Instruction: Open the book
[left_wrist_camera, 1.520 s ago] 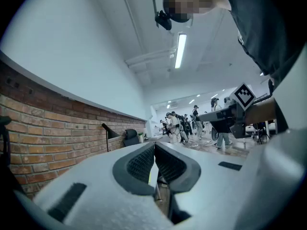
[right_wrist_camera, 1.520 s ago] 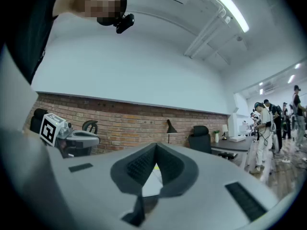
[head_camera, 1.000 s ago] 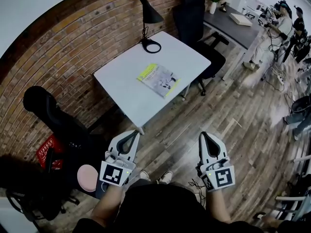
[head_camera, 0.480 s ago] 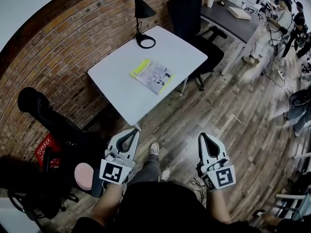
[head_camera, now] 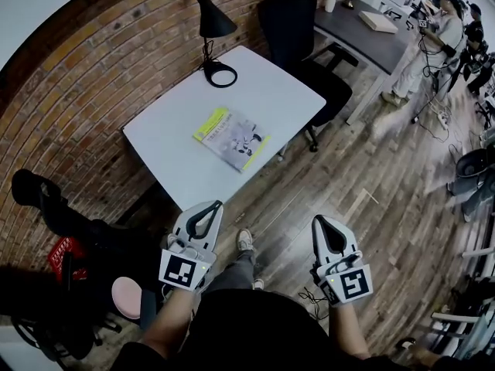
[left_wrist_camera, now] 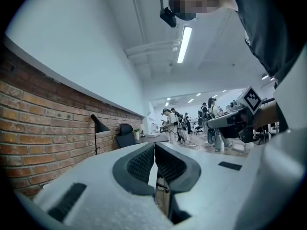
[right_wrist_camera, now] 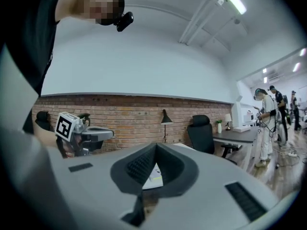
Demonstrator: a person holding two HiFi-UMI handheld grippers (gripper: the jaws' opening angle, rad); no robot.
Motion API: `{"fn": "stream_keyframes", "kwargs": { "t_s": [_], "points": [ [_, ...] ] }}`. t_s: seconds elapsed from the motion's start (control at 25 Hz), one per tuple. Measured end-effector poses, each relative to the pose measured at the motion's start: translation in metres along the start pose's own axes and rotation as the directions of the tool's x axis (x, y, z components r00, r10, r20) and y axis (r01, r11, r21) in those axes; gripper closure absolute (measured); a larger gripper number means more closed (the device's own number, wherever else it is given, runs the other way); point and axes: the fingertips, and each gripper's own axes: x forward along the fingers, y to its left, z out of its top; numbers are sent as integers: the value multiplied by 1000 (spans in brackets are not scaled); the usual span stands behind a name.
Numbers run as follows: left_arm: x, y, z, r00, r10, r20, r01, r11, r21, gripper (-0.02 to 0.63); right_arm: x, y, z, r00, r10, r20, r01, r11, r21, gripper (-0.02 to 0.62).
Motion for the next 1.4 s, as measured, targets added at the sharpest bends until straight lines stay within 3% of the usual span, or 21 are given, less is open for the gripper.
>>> {"fn": "stream_keyframes", "kwargs": {
  "t_s": [0.56, 0.92, 1.08, 1.24, 1.4],
  "points": [
    [111, 115, 0, 999, 17, 37, -16, 999, -33, 580, 130, -47, 27, 999, 19, -49, -22, 998, -53, 581],
    [135, 129, -13, 999, 21, 28, -19, 997, -79, 580, 185, -53, 36, 995, 82, -50, -85, 994, -69, 581],
    [140, 133, -21, 998, 56, -3, -56, 994, -98, 580, 206, -60, 37, 991, 127, -42, -129, 990, -60, 581],
    [147, 135, -25, 993, 109, -38, -111, 990, -85, 580, 229, -72, 52, 983, 178, 51, -178, 984, -8, 581],
    [159, 131, -16, 985, 165, -45, -168, 983, -71, 580, 235, -95, 38, 973, 228, -13, -229, 973, -8, 581]
  ]
}}
